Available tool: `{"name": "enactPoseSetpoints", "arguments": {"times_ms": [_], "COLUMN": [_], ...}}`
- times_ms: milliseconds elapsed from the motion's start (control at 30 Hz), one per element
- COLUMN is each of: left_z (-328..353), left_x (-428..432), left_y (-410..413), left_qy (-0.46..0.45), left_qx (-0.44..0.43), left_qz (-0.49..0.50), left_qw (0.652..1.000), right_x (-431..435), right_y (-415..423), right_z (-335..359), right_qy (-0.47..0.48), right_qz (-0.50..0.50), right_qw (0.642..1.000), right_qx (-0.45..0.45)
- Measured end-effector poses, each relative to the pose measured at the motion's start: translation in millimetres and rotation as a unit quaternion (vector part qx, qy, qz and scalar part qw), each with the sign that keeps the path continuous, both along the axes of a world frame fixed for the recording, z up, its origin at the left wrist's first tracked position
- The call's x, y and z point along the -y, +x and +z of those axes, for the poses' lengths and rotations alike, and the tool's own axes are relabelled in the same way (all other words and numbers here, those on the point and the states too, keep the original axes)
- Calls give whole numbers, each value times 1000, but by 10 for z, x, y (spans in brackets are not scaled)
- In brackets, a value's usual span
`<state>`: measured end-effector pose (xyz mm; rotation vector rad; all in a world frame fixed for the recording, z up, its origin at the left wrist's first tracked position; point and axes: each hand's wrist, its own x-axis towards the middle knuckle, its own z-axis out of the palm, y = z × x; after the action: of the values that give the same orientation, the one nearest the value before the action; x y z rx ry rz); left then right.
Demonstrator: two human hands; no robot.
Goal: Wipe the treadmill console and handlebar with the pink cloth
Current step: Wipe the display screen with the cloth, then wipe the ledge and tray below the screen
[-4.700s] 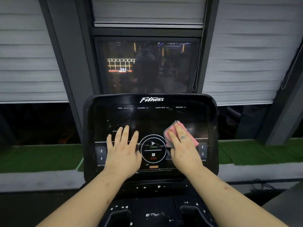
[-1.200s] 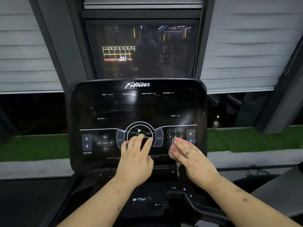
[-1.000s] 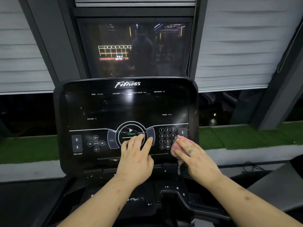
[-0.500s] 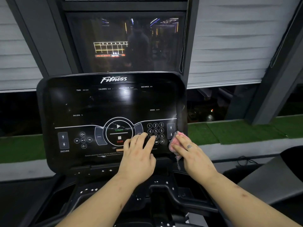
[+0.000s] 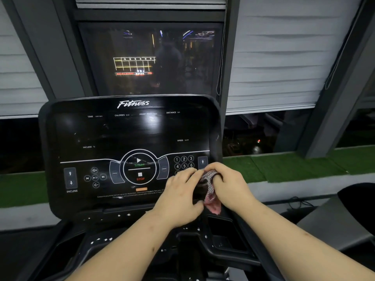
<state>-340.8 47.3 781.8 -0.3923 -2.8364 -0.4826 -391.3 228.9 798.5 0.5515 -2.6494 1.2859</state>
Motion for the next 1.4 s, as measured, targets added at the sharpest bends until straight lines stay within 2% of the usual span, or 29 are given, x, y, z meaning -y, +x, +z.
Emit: {"name": "enactPoseSetpoints", "arguments": {"times_ms": [100,200,367,500,667,733,800,867,933,1000,1100,1267,1333,1400], "left_z": [71,139,307,408,472,478,465,436,400,384,369,301,269,231], "left_x": [-76,-109,-215,-231,-259,-273,-295,-332,-364,-398,-446,-418,-381,-350], "left_y": [-34,-96,-137,-193,-246,-248,-250,-258,-274,-279,-247,-148,-110,-68], "left_qy": [96,198,247,300,290,284,272,264,251,234,235,239,238,244], "left_qx": [22,28,3,20,27,31,31,37,41,47,62,94,113,132], "left_qz": [-18,-9,25,43,79,92,112,142,173,195,206,198,188,178], "left_qw": [995,980,969,953,953,954,955,953,951,951,948,946,946,944], "right_x": [-8,-46,-101,-186,-321,-361,-382,-389,-365,-299,-163,-94,-131,-165], "right_y": [-7,-15,-21,-32,-112,-121,-85,23,170,289,331,328,322,311], "right_z": [71,143,214,213,91,34,-23,-66,-94,-134,-260,-358,-374,-396], "right_qy": [-84,-113,-131,-182,-207,-173,-107,-68,-40,9,64,45,58,29], "right_qz": [20,29,54,97,90,68,21,-10,46,122,140,120,115,104], "right_qw": [994,989,983,967,959,968,991,996,991,990,988,992,991,992], "right_qx": [62,87,113,151,173,167,79,-61,-122,-72,-7,4,27,61]}}
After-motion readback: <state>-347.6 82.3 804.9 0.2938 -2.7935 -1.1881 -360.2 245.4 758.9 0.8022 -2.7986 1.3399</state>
